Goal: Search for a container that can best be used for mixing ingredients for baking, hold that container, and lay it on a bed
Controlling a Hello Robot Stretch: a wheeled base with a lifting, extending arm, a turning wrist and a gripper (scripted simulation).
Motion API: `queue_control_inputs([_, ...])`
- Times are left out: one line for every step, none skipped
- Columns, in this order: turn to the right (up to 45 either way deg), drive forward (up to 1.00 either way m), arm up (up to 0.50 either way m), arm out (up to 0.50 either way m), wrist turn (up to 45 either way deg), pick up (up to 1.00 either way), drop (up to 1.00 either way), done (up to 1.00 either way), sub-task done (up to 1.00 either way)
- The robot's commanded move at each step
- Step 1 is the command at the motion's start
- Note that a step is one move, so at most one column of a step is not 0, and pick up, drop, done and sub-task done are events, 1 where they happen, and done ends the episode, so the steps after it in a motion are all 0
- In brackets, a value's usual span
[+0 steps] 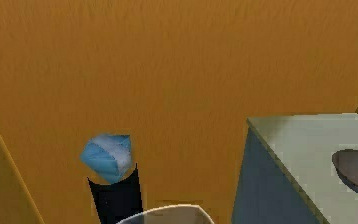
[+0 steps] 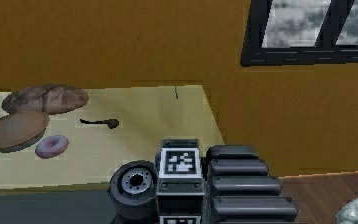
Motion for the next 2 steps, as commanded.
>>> queue_control_inputs([-45.0, 0.00, 0.00, 0.00, 0.0, 0.00, 0.00, 0.00, 0.00])
queue_control_inputs([-45.0, 0.00, 0.00, 0.00, 0.0, 0.00, 0.00, 0.00, 0.00])
